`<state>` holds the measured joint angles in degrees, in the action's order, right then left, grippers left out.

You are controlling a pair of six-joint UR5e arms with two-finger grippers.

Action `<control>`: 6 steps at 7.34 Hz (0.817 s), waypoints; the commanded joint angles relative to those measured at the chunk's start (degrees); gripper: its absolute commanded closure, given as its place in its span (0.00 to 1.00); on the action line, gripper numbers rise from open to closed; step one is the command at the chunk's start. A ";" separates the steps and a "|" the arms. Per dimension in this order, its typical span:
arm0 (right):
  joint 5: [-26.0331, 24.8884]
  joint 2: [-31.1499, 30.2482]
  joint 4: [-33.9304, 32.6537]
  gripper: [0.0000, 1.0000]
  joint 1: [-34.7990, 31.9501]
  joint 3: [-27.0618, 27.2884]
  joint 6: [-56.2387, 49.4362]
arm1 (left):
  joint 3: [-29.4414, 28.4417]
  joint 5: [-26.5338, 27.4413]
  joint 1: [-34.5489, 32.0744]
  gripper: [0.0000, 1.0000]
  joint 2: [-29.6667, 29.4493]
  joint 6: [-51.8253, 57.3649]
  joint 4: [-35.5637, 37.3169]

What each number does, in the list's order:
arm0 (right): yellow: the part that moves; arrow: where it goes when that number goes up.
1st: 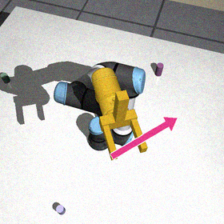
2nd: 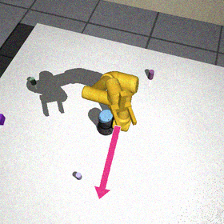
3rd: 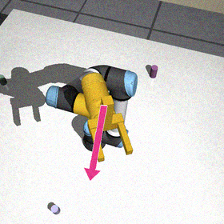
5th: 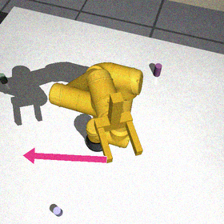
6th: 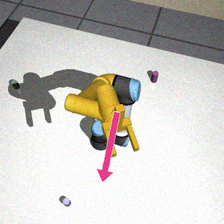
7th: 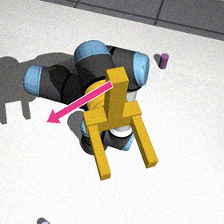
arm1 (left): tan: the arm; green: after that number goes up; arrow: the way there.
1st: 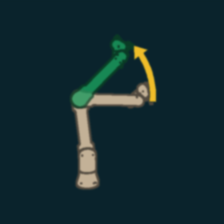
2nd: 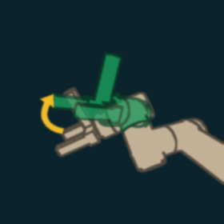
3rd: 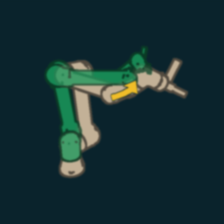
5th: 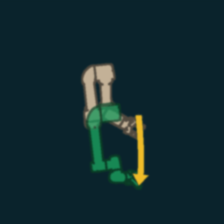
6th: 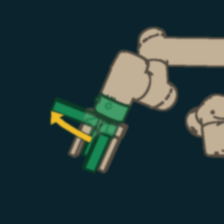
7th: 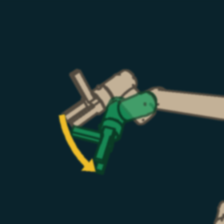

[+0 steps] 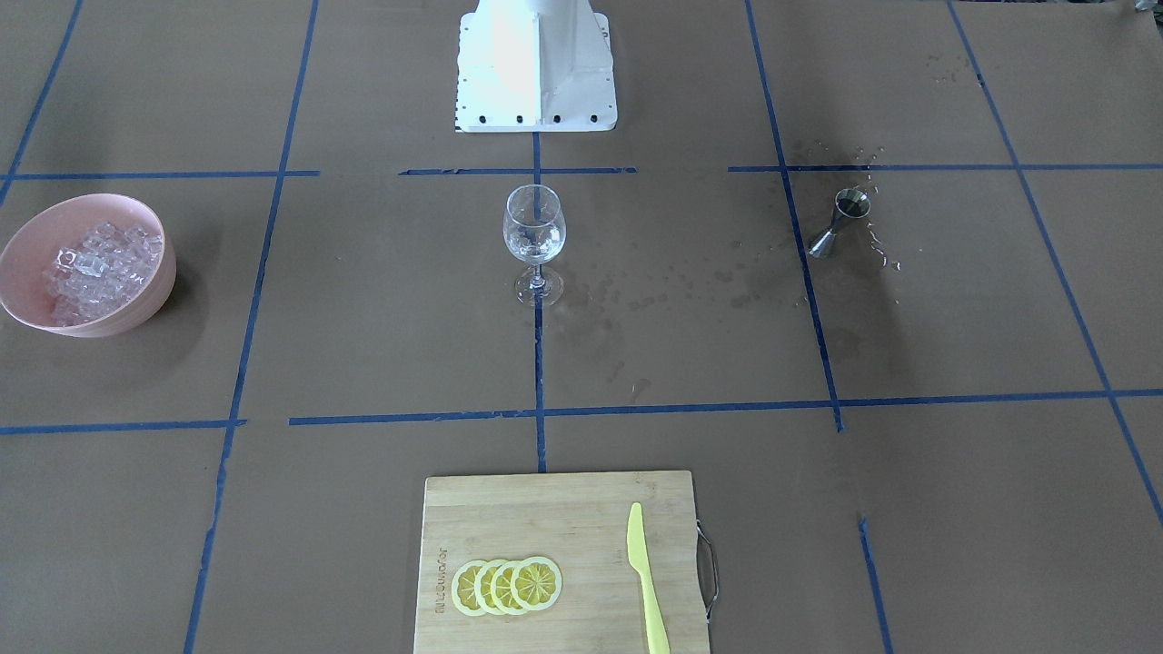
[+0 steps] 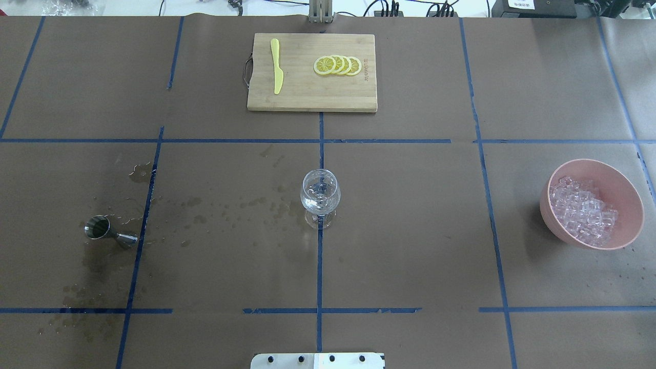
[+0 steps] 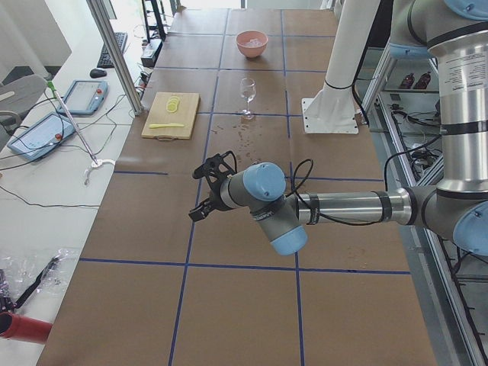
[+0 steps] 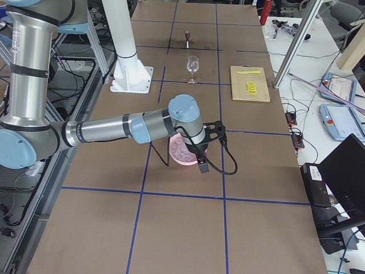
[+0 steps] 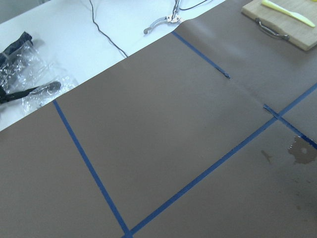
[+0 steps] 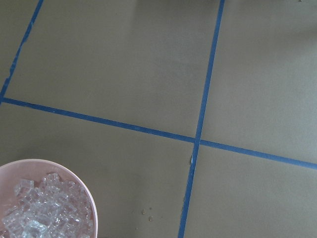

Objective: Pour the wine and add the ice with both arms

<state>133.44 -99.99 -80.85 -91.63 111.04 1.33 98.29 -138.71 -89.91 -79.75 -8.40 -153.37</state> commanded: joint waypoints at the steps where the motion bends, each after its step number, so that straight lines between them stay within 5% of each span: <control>1: 0.42 -0.38 0.34 0.00 0.05 0.05 -0.02 | 4.79 9.54 8.47 0.00 -0.05 -13.00 -4.38; 4: 0.42 -0.47 0.43 0.00 0.05 0.14 -0.02 | 5.50 35.53 28.75 0.00 2.75 -28.58 -17.37; 6: 0.33 -0.47 0.43 0.00 0.05 0.05 -0.02 | 8.30 51.01 40.98 0.00 4.95 -32.02 -18.98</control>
<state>133.80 -100.45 -80.42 -91.58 111.15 1.35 104.93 -98.00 -56.96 -76.19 -37.86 -170.98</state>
